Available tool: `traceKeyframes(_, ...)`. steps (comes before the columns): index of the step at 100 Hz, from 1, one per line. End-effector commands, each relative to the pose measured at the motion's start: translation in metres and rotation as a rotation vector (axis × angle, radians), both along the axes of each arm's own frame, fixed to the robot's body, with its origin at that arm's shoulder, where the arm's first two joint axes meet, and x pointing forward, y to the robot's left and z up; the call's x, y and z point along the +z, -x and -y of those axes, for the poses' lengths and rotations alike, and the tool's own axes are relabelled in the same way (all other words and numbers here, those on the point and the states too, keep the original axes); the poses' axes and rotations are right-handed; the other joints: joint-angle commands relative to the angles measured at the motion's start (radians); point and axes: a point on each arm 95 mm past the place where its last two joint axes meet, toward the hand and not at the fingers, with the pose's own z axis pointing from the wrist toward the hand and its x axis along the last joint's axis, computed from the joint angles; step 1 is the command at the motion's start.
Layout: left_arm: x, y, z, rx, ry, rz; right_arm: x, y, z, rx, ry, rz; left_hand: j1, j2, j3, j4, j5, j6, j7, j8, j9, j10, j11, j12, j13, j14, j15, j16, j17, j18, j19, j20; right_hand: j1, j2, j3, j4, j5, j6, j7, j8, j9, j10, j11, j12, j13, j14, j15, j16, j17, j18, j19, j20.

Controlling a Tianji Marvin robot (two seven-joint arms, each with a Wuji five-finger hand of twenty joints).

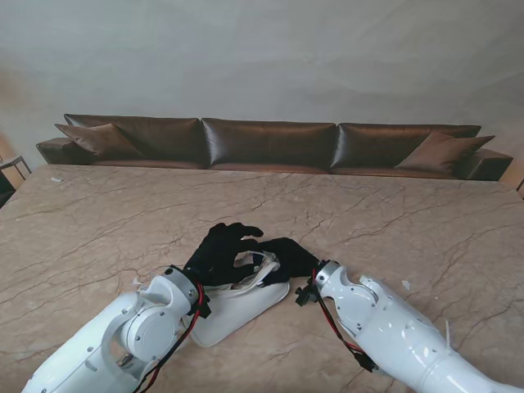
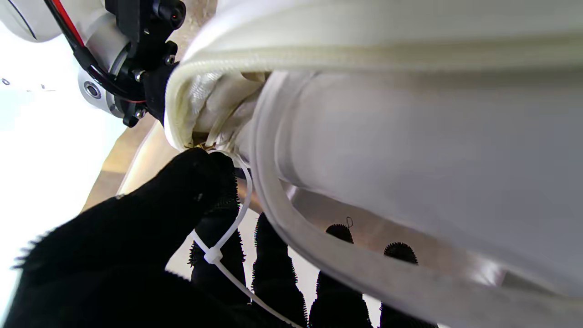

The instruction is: Pack the cosmetics bag

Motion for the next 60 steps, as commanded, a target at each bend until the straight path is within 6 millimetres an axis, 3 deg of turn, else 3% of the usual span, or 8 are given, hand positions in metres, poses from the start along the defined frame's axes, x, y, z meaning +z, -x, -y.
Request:
traceKeyframes(1, -0.007, 0.007, 0.004, -0.005, 0.042, -0.035, -0.003, 0.005, -0.006, 0.014, 0.006, -0.005, 0.081, -0.002, 0.033, -0.018, 0.014, -0.004, 0.047, 0.034, -0.021, 0.000, -0.013, 0.009, -0.039, -0.022, -0.025, -0.004, -0.021, -0.033, -0.048, 0.037, 0.356, 0.262, 0.182, 0.062, 0.154, -0.388, 0.067, 0.007, 0.068, -0.060, 0.105, 0.030, 0.061, 0.017, 0.138, 0.056, 0.006, -0.007, 0.050, 0.009)
traceKeyframes(5, -0.007, 0.007, 0.004, -0.008, 0.057, -0.046, -0.003, 0.005, -0.005, 0.012, 0.005, -0.007, 0.134, -0.014, 0.041, -0.039, 0.025, 0.000, 0.071, 0.054, -0.021, -0.001, -0.010, 0.011, -0.041, -0.024, -0.026, -0.002, -0.022, -0.035, -0.061, 0.053, 0.357, 0.263, 0.182, 0.062, 0.152, -0.388, 0.068, 0.007, 0.068, -0.059, 0.105, 0.030, 0.061, 0.018, 0.138, 0.056, 0.006, -0.007, 0.050, 0.009)
traceKeyframes(11, -0.007, 0.008, 0.003, -0.014, 0.056, -0.056, -0.004, 0.005, -0.005, 0.010, 0.010, -0.010, 0.207, -0.025, 0.036, -0.044, 0.037, -0.001, 0.105, 0.075, -0.022, 0.001, -0.005, 0.013, -0.048, -0.023, -0.027, 0.001, -0.019, -0.036, -0.079, 0.065, 0.357, 0.263, 0.181, 0.062, 0.153, -0.386, 0.069, 0.006, 0.067, -0.060, 0.105, 0.030, 0.060, 0.018, 0.138, 0.056, 0.006, -0.007, 0.050, 0.008)
traceKeyframes(26, -0.007, 0.008, -0.003, -0.035, 0.041, -0.071, -0.006, 0.006, -0.004, 0.006, 0.019, -0.012, 0.244, -0.018, 0.077, 0.003, 0.076, 0.001, 0.143, 0.097, -0.004, 0.009, 0.014, 0.014, -0.061, -0.024, -0.026, 0.003, -0.016, -0.038, -0.100, 0.061, 0.371, 0.269, 0.181, 0.065, 0.157, -0.381, 0.086, 0.017, 0.066, -0.060, 0.115, 0.038, 0.061, 0.021, 0.148, 0.062, 0.003, -0.006, 0.050, 0.009)
traceKeyframes(36, -0.004, 0.009, -0.010, -0.053, 0.062, -0.100, -0.006, 0.005, -0.003, -0.008, 0.031, 0.003, 0.129, -0.121, 0.275, -0.020, 0.115, -0.007, 0.172, 0.108, -0.003, 0.007, 0.016, 0.012, -0.082, -0.034, -0.032, 0.000, 0.003, -0.053, -0.148, -0.041, 0.399, 0.268, 0.200, 0.075, 0.178, -0.379, 0.120, 0.061, 0.086, -0.068, 0.132, 0.035, 0.092, 0.021, 0.166, 0.062, 0.029, -0.007, 0.059, 0.005)
traceKeyframes(51, 0.003, 0.007, -0.022, -0.084, 0.066, -0.108, -0.005, 0.004, -0.001, -0.040, 0.033, 0.019, 0.011, -0.212, 0.450, -0.041, 0.148, -0.033, 0.174, 0.115, 0.010, -0.003, 0.003, 0.018, -0.095, -0.049, -0.051, -0.009, 0.015, -0.064, -0.191, -0.179, 0.464, 0.331, 0.213, 0.127, 0.253, -0.377, 0.139, 0.089, 0.133, -0.068, 0.153, 0.024, 0.138, 0.034, 0.179, 0.050, 0.062, 0.018, 0.073, 0.000)
traceKeyframes(58, 0.005, 0.006, -0.026, -0.099, 0.088, -0.116, -0.005, 0.004, 0.001, -0.044, 0.041, 0.023, -0.053, -0.245, 0.523, -0.052, 0.168, -0.023, 0.179, 0.117, 0.032, -0.002, -0.001, 0.022, -0.089, -0.050, -0.058, -0.013, 0.016, -0.054, -0.205, -0.219, 0.484, 0.371, 0.209, 0.160, 0.283, -0.378, 0.143, 0.091, 0.146, -0.067, 0.160, 0.025, 0.144, 0.035, 0.179, 0.048, 0.064, 0.022, 0.074, -0.002)
traceKeyframes(60, 0.006, 0.006, -0.028, -0.105, 0.093, -0.123, -0.005, 0.004, 0.002, -0.046, 0.043, 0.024, -0.071, -0.238, 0.527, -0.056, 0.168, -0.018, 0.179, 0.117, 0.036, -0.002, -0.004, 0.027, -0.089, -0.050, -0.065, -0.016, 0.022, -0.056, -0.224, -0.255, 0.487, 0.380, 0.208, 0.166, 0.289, -0.381, 0.143, 0.090, 0.149, -0.067, 0.161, 0.025, 0.144, 0.034, 0.180, 0.048, 0.065, 0.023, 0.074, -0.002)
